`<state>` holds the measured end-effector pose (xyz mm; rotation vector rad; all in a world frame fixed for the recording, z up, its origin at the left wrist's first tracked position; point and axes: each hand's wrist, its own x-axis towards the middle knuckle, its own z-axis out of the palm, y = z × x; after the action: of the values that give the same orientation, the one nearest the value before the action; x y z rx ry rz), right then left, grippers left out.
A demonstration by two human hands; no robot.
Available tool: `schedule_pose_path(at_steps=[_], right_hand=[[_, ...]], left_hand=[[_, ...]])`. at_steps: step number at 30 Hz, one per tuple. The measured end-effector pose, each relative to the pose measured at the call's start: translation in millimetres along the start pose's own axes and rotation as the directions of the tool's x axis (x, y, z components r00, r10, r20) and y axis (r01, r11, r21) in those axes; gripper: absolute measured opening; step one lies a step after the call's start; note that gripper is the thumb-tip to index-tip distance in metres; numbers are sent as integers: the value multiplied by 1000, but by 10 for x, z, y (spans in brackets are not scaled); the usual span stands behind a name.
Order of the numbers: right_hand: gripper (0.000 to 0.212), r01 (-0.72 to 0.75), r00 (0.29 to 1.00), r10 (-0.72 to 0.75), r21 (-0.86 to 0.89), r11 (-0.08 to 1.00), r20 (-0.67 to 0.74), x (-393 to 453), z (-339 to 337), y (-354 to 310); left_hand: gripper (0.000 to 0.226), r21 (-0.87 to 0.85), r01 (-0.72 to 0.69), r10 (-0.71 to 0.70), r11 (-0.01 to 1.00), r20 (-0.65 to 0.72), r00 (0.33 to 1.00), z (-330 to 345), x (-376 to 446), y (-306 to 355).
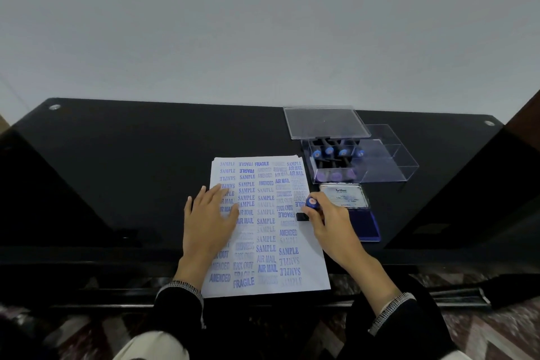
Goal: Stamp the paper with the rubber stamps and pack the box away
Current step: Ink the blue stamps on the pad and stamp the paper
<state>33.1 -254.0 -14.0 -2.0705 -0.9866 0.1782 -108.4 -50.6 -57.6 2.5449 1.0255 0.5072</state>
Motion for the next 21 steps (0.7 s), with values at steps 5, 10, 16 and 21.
schedule_pose_path(at_steps=[5,10,16,21], right_hand=[[13,-12,1000,12,-20,1000,-2,-9,28,25],[14,-23,1000,23,-21,1000,-6,-1,48,23],[11,12,999,-14,-49,999,-40,-30,68,12],[11,6,998,-9,-51,999,-59,-28,95,27]], left_hand=[[52,9,9,-9,1000,6,1000,3,7,-4],[52,4,10,-10,1000,5,1000,3,8,-3],[52,0,4,-4,1000,-10,1000,-12,-8,12],[52,3,4,-4,1000,-5,1000,2,0,3]])
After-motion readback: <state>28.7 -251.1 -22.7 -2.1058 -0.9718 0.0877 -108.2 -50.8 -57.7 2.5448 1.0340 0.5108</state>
